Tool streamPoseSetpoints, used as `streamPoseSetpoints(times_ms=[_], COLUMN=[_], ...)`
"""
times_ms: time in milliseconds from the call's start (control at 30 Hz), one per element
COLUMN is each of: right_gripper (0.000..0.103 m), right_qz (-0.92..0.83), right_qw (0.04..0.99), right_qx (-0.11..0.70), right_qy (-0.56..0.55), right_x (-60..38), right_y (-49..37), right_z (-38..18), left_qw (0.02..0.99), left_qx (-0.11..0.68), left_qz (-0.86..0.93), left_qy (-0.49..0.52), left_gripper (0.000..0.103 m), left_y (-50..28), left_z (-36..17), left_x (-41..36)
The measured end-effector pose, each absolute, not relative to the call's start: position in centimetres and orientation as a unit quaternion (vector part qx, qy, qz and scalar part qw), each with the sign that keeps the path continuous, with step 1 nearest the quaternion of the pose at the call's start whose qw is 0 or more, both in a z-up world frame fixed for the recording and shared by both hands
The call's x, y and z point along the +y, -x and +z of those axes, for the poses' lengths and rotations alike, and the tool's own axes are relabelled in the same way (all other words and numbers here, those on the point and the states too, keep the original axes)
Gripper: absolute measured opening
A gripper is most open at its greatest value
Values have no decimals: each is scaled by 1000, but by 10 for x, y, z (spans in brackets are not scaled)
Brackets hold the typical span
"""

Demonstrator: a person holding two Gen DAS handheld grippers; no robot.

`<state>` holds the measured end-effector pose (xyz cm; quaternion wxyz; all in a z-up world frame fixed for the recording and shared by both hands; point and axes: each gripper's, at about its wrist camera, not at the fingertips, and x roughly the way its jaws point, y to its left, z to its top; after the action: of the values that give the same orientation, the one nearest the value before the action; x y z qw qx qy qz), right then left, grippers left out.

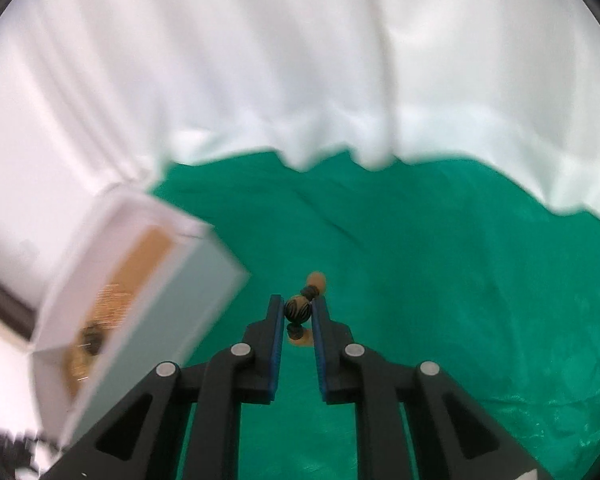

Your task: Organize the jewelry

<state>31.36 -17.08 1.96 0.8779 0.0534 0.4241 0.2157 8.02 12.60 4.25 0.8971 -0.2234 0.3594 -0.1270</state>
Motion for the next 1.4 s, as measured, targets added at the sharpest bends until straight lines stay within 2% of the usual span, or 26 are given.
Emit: streamPoseSetpoints(times_ms=[167, 300, 633, 833, 900, 933, 967, 1033, 1100, 1133, 1400], right_gripper=[14, 14, 14, 17, 19, 33, 55, 70, 72, 76, 79], right_qz=[317, 390, 452, 431, 420, 419, 415, 409, 403, 398, 378], right_qw=[867, 837, 767, 761, 765, 765, 766, 769, 774, 778, 801], right_qx=[383, 382, 454, 470, 468, 468, 468, 467, 461, 457, 428], right_qy=[-44, -42, 24, 120, 139, 143, 148, 151, 159, 165, 179], right_x=[-101, -39, 90, 129, 136, 137, 138, 137, 136, 134, 123], right_y=[-282, -257, -220, -193, -186, -188, -185, -184, -182, -180, -174], right_z=[79, 85, 11, -34, -38, -38, -37, -32, -27, -23, 3], left_qw=[916, 913, 870, 859, 861, 862, 864, 869, 871, 868, 859], left_qx=[325, 338, 427, 455, 455, 454, 450, 437, 428, 426, 410], left_qz=[-63, 2, 76, 102, 116, 127, 140, 176, 206, 228, 304], left_qy=[224, 227, 234, 211, 196, 186, 177, 150, 126, 113, 49], left_gripper=[9, 9, 9, 11, 32, 58, 79, 91, 96, 100, 100], left_y=[-61, -60, -82, -82, -77, -75, -74, -67, -63, -64, -56], left_z=[77, 62, -35, -62, -59, -56, -54, -48, -40, -37, -4], left_x=[186, 230, 278, 271, 264, 261, 260, 256, 251, 248, 226])
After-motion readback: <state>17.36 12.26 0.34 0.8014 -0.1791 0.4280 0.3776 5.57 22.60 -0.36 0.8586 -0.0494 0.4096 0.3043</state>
